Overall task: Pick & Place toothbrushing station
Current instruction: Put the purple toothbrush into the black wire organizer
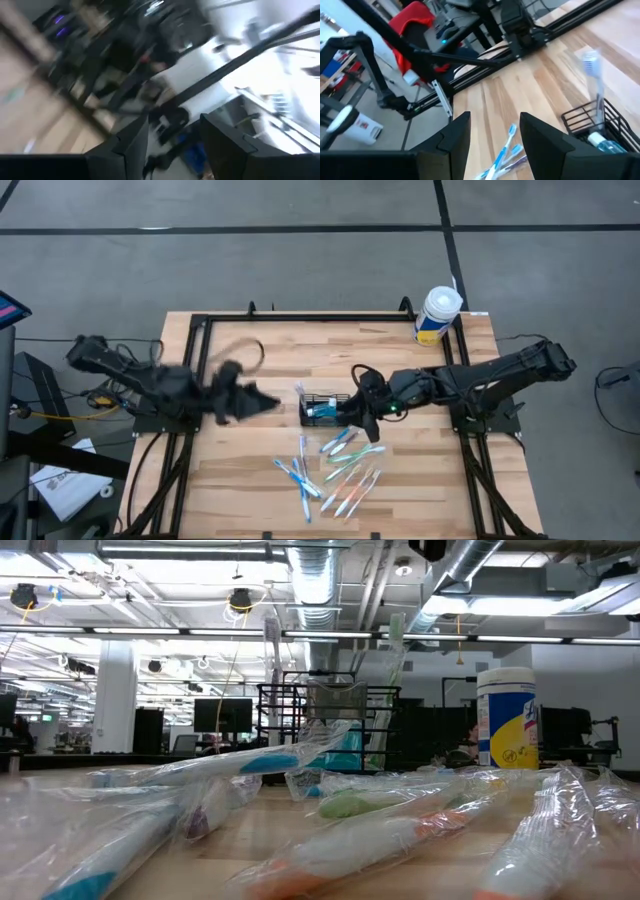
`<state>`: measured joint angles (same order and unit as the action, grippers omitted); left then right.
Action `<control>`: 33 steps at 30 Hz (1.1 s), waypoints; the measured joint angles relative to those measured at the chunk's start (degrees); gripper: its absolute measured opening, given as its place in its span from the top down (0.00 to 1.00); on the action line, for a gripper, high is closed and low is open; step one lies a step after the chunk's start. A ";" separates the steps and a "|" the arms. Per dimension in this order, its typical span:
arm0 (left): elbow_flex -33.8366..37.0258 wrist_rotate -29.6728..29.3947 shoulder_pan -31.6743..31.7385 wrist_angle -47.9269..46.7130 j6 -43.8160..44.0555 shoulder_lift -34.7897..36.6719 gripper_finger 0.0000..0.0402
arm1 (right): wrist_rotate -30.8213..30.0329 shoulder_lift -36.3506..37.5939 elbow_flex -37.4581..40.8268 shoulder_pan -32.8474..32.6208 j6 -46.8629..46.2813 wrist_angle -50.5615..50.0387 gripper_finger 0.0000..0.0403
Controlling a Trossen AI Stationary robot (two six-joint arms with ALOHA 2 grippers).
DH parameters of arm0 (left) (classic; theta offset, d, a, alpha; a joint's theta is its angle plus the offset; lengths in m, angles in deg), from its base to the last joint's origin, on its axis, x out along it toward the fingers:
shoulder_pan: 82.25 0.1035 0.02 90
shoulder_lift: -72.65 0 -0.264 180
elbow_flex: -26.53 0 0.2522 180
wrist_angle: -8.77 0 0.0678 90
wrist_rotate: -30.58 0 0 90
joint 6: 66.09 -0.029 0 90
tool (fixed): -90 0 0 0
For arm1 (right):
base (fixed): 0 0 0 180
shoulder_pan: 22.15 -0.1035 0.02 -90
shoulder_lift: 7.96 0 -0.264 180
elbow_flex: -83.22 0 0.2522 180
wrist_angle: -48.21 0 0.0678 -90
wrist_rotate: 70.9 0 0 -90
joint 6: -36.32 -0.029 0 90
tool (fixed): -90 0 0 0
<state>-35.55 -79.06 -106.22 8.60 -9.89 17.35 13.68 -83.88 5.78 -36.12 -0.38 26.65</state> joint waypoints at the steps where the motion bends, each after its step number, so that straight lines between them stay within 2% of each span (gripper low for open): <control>1: 0.02 -2.53 -2.25 -1.72 2.43 -1.23 0.57 | 0.24 0.00 0.00 -0.12 0.65 0.19 0.60; 6: 0.14 -12.24 -11.26 -9.18 16.21 -8.17 0.58 | 2.55 0.00 0.00 -0.31 3.78 0.35 0.60; 11: 0.14 -15.06 -11.94 -22.96 33.34 -15.51 0.58 | 6.03 0.00 0.00 -0.27 7.07 0.57 0.60; 14: 0.14 -11.26 -9.46 -27.10 40.97 -20.85 0.58 | 7.53 0.00 0.00 -0.25 7.69 0.59 0.60; 22: 0.16 4.39 -1.26 -27.09 46.26 -31.61 0.58 | 9.46 0.00 0.00 -0.29 8.36 0.66 0.60; 28: 0.16 9.53 3.91 -26.84 44.46 -34.50 0.58 | 10.37 0.00 0.00 -0.27 10.09 0.88 0.60; 33: 0.16 11.30 7.09 -26.77 42.37 -35.48 0.58 | 11.71 0.00 0.00 -0.22 10.53 0.98 0.60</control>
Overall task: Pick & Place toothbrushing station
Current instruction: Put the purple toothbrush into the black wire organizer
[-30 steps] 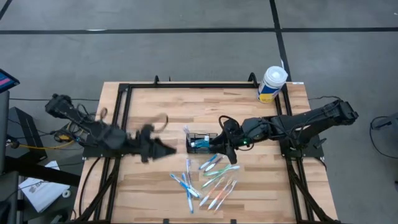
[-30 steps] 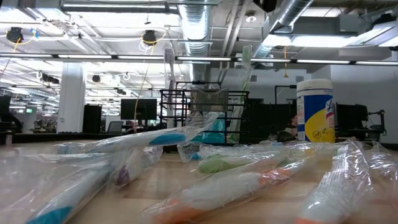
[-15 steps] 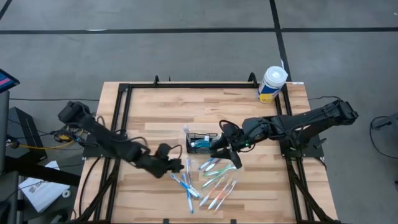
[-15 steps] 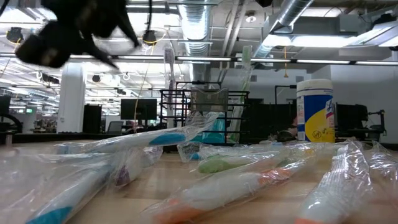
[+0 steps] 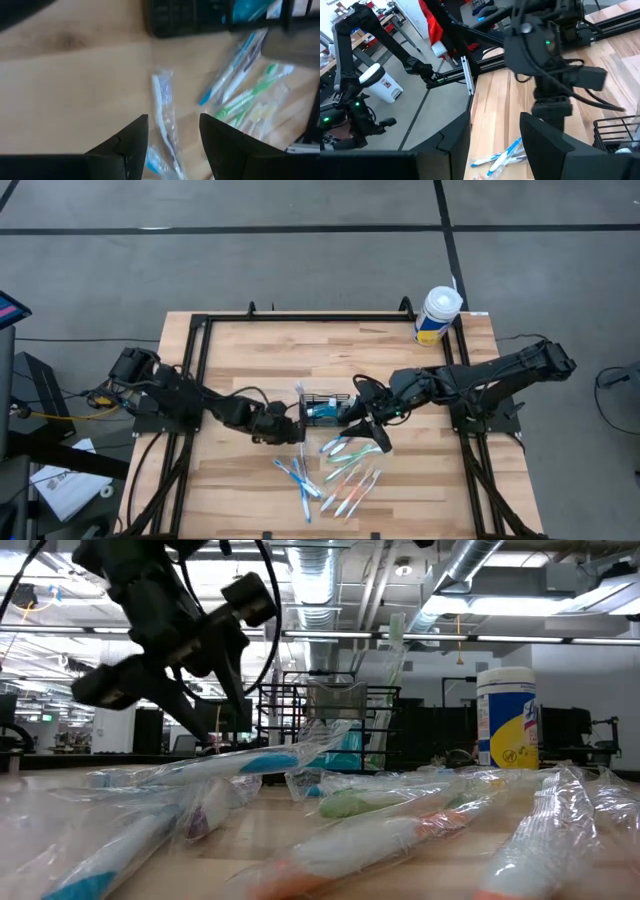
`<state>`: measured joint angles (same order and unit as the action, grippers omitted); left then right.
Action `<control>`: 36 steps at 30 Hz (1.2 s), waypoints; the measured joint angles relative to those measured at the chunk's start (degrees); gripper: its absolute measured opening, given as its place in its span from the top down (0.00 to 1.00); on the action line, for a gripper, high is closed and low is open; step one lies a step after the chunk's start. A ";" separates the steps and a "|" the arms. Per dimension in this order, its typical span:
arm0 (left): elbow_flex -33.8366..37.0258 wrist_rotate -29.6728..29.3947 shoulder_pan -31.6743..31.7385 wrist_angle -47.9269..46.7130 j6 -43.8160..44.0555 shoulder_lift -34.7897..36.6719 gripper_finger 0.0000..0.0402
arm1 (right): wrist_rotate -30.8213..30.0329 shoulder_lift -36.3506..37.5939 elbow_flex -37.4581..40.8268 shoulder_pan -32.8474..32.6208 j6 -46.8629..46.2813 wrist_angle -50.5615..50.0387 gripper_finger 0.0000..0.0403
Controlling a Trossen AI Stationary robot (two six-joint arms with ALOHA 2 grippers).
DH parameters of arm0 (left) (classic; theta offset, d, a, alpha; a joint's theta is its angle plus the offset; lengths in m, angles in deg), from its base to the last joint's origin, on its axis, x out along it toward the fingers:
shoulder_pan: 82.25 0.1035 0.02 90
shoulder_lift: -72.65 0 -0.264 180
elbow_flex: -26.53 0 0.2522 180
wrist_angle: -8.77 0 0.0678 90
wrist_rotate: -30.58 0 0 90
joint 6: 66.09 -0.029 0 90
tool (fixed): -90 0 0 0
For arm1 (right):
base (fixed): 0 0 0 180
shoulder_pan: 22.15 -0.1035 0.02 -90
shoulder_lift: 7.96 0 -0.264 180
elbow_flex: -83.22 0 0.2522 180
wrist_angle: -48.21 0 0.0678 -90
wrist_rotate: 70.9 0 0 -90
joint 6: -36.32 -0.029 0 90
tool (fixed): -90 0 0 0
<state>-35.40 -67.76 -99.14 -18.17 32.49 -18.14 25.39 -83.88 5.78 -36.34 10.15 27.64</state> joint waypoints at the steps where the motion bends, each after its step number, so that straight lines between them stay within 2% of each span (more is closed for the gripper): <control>1: 0.00 0.00 0.48 0.03 -0.65 -0.04 0.58 | 0.10 0.00 0.00 0.00 0.35 0.00 0.60; 15: 0.00 1.27 1.75 -0.09 -1.88 -0.06 0.58 | 1.40 -0.02 0.00 0.13 1.30 0.00 0.60; 25: -0.59 0.28 -1.72 0.86 -0.37 -0.06 0.58 | 1.42 -0.02 0.00 0.13 1.26 0.00 0.60; 33: -0.63 -0.67 -6.88 2.68 4.79 -0.57 0.58 | 1.44 -0.02 0.00 0.11 1.19 0.00 0.60; 36: -0.70 -1.55 -7.00 3.26 5.66 -1.49 0.58 | 1.44 -0.02 0.00 0.11 1.13 0.00 0.60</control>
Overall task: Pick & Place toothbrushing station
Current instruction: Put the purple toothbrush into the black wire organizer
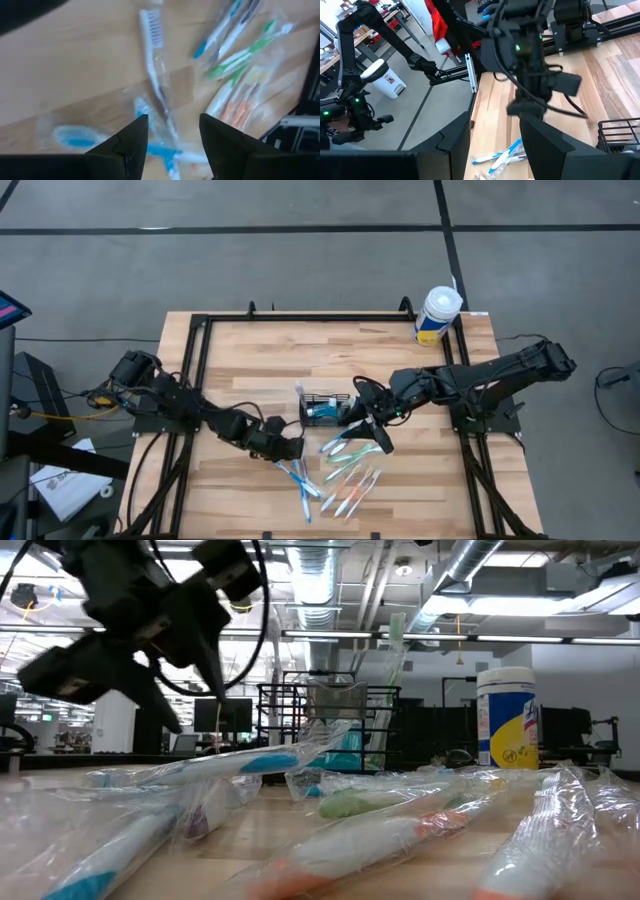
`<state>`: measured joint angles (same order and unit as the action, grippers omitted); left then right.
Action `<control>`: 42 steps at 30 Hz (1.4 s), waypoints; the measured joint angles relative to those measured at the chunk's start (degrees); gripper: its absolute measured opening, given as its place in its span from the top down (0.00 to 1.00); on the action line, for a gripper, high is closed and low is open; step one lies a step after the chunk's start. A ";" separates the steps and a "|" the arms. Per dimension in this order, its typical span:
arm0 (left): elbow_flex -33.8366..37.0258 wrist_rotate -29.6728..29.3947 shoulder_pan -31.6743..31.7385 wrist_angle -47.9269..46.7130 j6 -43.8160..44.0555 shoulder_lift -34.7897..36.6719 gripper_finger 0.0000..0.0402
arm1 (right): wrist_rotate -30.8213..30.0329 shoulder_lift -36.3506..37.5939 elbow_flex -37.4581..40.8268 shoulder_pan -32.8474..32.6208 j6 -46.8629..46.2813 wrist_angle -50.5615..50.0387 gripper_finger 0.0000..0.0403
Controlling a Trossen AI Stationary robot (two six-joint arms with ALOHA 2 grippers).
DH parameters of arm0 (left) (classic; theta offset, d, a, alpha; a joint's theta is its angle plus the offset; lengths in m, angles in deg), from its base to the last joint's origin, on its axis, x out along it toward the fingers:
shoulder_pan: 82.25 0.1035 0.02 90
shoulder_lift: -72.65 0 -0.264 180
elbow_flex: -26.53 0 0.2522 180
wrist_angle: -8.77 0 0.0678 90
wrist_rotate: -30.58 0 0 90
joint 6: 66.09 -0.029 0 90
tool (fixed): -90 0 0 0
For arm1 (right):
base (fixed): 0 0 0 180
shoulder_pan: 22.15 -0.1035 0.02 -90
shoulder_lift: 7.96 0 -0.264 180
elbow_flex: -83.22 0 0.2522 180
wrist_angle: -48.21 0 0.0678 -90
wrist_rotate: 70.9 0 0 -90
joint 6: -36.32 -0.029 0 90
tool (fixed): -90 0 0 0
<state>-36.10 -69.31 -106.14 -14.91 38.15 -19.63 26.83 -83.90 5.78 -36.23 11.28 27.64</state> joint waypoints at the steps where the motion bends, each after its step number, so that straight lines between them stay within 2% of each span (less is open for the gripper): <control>1: -0.02 -0.13 0.29 0.28 0.01 -0.74 0.58 | 0.00 0.00 0.00 0.00 0.01 0.03 0.60; 9: -0.30 3.72 1.54 14.28 0.29 -10.32 0.58 | 0.09 0.00 0.00 0.35 -0.36 0.67 0.60; 14: -3.38 9.55 1.47 14.80 -0.09 -14.53 0.58 | 0.09 0.00 0.00 0.35 -0.46 0.66 0.60; 24: -4.23 11.36 1.54 14.78 -0.04 -15.66 0.59 | 1.42 -0.02 0.00 0.35 -0.46 1.29 0.60; 27: -4.15 12.22 1.52 14.25 -0.39 -15.71 0.68 | 1.44 -0.02 0.00 0.35 -0.46 1.33 0.60; 31: -4.00 12.77 1.45 14.11 -2.44 -15.86 0.94 | 1.44 -0.02 0.00 0.35 -0.46 1.31 0.60; 32: -4.00 12.66 1.45 14.44 -2.79 -15.87 0.96 | 1.44 -0.02 0.00 0.35 -0.46 1.31 0.60; 36: -3.87 10.53 1.43 16.92 -3.09 -16.01 0.98 | 1.45 -0.02 0.00 0.35 -0.43 1.31 0.60; 42: -3.88 1.96 1.06 23.88 -4.82 -13.75 1.00 | 1.49 -0.02 0.00 0.35 -0.29 1.25 0.60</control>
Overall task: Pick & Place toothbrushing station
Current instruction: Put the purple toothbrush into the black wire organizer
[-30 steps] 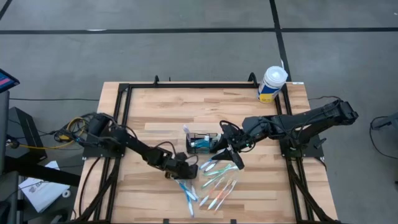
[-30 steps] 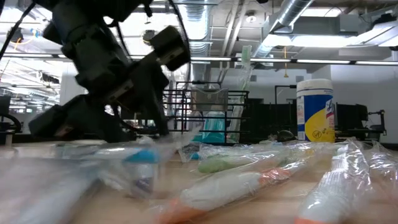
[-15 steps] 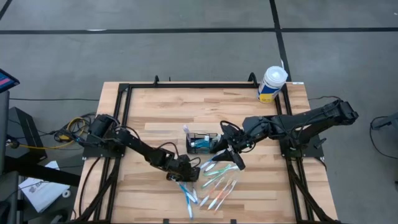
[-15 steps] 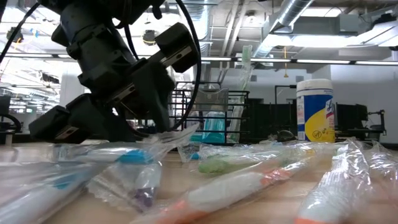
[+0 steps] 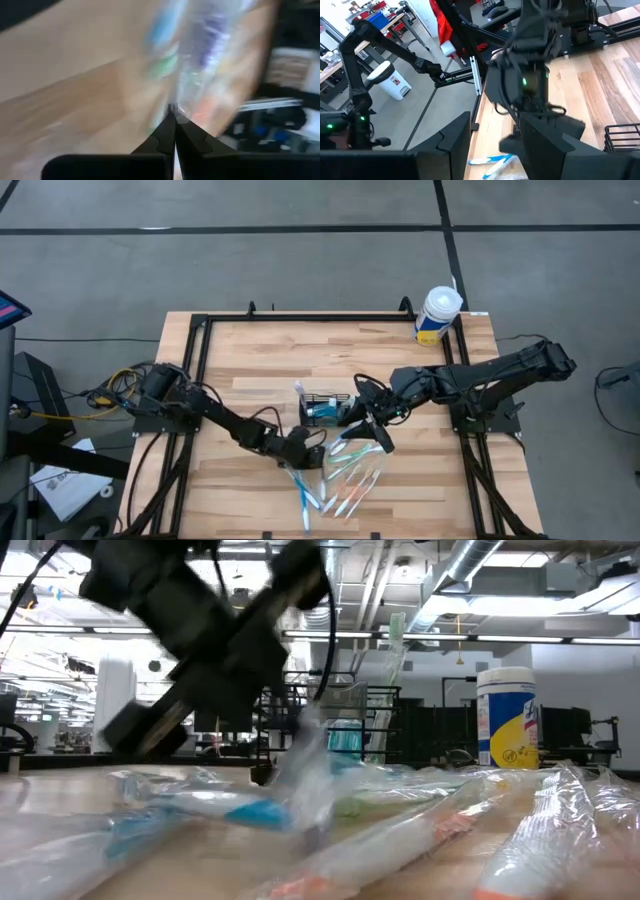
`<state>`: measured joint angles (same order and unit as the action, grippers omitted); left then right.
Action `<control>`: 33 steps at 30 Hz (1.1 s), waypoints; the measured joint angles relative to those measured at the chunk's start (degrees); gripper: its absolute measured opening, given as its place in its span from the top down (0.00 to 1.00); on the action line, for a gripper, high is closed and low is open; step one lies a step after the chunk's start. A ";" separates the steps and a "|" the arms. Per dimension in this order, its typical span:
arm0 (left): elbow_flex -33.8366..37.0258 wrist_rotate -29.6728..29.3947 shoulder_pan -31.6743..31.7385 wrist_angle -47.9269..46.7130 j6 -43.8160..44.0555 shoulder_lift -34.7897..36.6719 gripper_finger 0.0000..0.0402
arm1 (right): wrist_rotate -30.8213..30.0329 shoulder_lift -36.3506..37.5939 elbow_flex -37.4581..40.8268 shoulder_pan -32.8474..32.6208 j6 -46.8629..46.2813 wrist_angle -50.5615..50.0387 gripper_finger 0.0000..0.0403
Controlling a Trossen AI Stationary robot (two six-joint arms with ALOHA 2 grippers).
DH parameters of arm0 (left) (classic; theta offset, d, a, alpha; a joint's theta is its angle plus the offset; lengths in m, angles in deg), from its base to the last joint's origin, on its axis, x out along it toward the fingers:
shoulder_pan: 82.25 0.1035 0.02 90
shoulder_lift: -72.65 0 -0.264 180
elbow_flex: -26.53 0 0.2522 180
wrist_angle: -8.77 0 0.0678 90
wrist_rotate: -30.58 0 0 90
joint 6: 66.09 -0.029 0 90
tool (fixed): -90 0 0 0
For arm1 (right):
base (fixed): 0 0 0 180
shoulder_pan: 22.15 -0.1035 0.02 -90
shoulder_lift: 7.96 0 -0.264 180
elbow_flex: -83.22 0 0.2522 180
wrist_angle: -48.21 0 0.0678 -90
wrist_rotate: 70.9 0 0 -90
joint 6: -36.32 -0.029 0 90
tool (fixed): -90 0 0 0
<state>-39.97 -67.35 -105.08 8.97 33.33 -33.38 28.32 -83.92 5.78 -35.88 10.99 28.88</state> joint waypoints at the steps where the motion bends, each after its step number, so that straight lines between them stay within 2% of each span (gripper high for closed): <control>1: -0.04 -1.76 -0.13 0.00 -0.58 1.09 1.00 | 0.00 0.00 0.00 0.00 0.09 -0.03 0.60; 7: 0.01 -9.94 -1.14 0.71 -8.80 8.82 1.00 | 0.00 0.00 0.00 0.00 0.47 -0.07 0.60; 14: -0.05 -20.61 -3.12 1.20 -24.19 19.01 1.00 | -0.02 0.00 0.00 0.04 0.44 0.03 0.60; 17: -0.06 -24.90 -3.52 1.07 -34.95 23.06 1.00 | -0.01 0.00 0.00 0.34 0.44 0.03 0.60; 22: -0.08 -33.11 -2.72 1.14 -57.67 29.03 1.00 | -0.02 0.00 0.00 0.93 0.41 0.04 0.60; 27: -0.03 -34.30 1.71 -1.37 -70.35 32.31 1.00 | 0.15 0.00 0.00 1.22 -1.36 0.04 0.60; 33: 0.03 -33.98 6.28 -7.74 -75.51 32.56 1.00 | 1.49 0.00 0.00 1.22 -4.65 0.02 0.60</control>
<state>-39.94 -101.32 -98.80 1.23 -42.18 -0.82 29.80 -83.92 5.78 -34.66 6.34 28.90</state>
